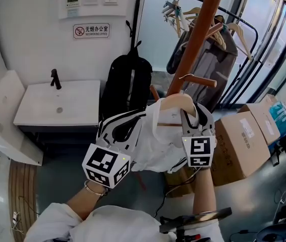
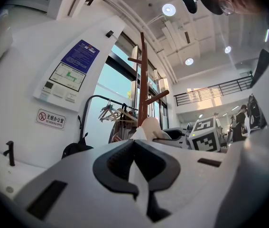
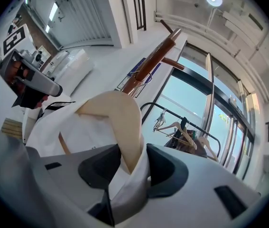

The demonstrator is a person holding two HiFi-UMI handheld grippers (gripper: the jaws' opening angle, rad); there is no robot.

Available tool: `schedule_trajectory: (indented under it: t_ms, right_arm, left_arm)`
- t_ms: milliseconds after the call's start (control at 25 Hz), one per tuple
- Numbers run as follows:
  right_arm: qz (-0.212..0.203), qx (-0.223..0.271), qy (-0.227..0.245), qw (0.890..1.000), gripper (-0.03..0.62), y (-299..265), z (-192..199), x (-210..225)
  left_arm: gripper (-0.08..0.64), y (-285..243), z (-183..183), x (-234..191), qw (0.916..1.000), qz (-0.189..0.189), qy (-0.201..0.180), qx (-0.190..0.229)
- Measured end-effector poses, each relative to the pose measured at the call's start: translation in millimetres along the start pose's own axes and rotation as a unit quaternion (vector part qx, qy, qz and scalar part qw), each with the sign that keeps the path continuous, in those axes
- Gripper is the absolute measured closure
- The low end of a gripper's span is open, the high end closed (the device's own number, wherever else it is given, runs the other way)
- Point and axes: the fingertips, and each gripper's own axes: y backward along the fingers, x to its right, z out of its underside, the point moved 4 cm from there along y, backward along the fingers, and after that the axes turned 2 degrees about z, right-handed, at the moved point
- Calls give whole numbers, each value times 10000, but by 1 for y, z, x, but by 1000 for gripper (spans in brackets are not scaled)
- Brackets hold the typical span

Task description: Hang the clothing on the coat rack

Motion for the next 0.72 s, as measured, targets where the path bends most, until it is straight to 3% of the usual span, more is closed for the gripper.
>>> schedule_trajectory:
  t_ms: [320,520,720]
  right_arm:
    - [108,-194,-193,9996,396,5,0,0]
    - [122,48,-394,9991,371,12,-12,0]
    - [245,173,-305,9991,368,18,-27,-1]
  left_arm:
    - [551,6,0,3,10000,86,28,-7]
    - [551,12,2,5,9999,90,57,-44]
    - [551,22,3,5,9999,80,69,-62]
